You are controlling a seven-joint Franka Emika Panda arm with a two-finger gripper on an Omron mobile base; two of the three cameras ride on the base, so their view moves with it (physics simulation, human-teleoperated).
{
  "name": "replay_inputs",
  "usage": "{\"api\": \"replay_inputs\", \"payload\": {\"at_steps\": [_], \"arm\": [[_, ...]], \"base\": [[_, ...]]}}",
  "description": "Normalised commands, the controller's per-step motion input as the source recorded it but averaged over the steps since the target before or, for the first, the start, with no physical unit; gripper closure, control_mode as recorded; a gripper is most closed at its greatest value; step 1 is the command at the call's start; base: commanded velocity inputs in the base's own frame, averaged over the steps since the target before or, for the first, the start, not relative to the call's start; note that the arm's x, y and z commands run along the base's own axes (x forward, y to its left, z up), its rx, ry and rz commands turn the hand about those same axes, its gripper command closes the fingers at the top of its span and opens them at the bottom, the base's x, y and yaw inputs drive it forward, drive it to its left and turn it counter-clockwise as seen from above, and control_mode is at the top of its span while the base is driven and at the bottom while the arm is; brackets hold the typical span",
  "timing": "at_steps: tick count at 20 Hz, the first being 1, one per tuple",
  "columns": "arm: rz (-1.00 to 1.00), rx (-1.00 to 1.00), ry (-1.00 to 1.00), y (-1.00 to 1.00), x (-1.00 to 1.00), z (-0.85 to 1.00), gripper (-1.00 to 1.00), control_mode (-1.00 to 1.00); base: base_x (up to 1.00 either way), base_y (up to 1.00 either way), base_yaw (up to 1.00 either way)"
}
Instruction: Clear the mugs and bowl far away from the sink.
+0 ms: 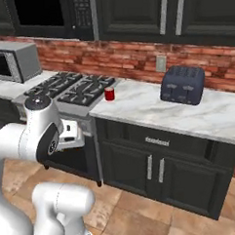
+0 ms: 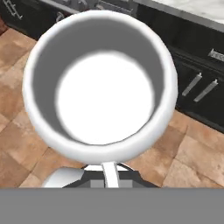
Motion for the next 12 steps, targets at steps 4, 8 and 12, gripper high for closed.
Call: {"api": "replay_inputs", "payload": {"at_steps": [4, 8, 12], "arm": [[0.00, 0.00, 0.00, 0.00, 0.00, 0.00, 1.00, 1.00], [0.00, 0.00, 0.00, 0.00, 0.00, 0.00, 1.00, 1.00], [0.00, 0.00, 0.00, 0.00, 0.00, 0.00, 1.00, 1.00]], "base": [[0.74, 0.45, -0.58], [0.88, 0.64, -0.41], [0.77, 0.55, -0.31]]}}
